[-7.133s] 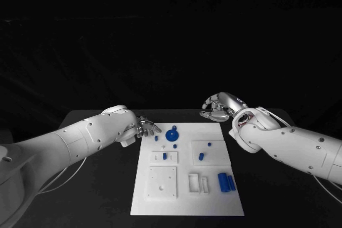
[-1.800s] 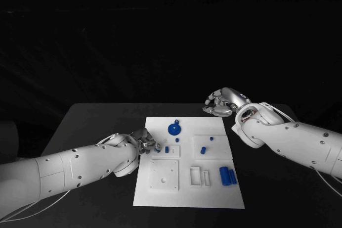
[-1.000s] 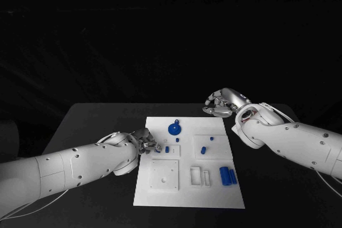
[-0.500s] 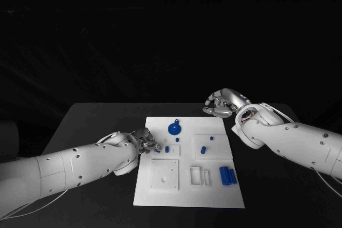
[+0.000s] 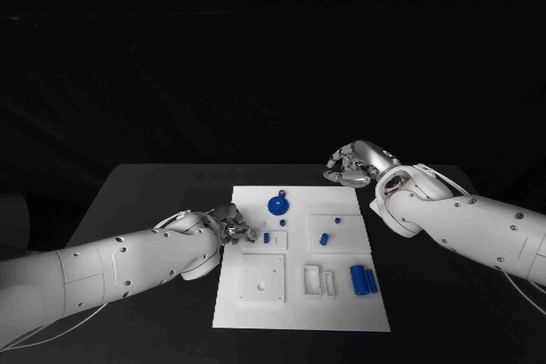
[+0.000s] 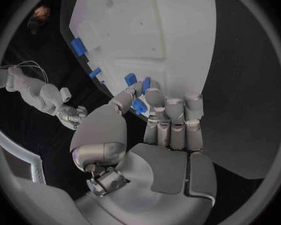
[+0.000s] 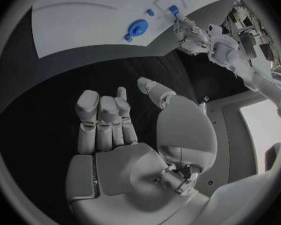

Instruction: Assemble the parts on the task board

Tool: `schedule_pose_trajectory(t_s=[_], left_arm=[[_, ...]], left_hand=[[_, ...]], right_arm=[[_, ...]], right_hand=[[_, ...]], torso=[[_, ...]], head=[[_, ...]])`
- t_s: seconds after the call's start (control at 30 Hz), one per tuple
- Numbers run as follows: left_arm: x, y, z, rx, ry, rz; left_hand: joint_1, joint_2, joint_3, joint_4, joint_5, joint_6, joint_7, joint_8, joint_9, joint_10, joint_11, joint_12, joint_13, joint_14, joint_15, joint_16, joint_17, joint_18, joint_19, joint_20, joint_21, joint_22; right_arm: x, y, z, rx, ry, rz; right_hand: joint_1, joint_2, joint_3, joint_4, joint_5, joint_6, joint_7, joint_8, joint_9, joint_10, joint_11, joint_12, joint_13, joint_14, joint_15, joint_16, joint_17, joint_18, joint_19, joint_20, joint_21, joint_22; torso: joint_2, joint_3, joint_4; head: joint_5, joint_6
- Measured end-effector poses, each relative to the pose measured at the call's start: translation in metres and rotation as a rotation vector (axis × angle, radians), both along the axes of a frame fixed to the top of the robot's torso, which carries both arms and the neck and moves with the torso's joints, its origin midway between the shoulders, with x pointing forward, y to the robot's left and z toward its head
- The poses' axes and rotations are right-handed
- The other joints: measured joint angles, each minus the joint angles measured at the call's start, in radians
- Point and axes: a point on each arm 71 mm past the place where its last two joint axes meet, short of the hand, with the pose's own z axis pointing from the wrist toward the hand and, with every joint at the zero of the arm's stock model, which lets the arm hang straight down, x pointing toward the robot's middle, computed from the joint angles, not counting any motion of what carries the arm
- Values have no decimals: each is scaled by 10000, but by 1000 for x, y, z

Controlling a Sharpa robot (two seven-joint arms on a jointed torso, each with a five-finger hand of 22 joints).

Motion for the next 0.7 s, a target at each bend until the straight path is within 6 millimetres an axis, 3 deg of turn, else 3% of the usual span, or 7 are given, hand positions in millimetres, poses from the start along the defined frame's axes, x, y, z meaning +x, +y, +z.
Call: schedule_pose_trajectory(t_s=[0.43,0.7], left_arm=[[1,-1,0,68,27,-47],[2,-1,0,117,33,-87]], left_hand=[[0,0,-17,17,-60,20,20,79,40,1,0,0,-2,0,0,0,-1,-20,-1,1,0,7],[237,-237,-76,77,-191,39,3,156,37,8,-5,109,40,3,-2,73,19,-25,-1,1,40,6]], right_arm=[[0,0,0,-1,4,3],[0,0,0,-2,6,3]], right_hand=[[0,0,0,0,0,0,0,0,-1,3,0,0,1,0,0,0,8,0,6,9,0,-1],[0,0,0,0,39,0,0,0,8,5,-1,0,-1,0,0,0,8,1,7,12,0,-1]], torso=[[0,0,-1],[0,1,-4]], head=[[-5,-19],[-6,-37]])
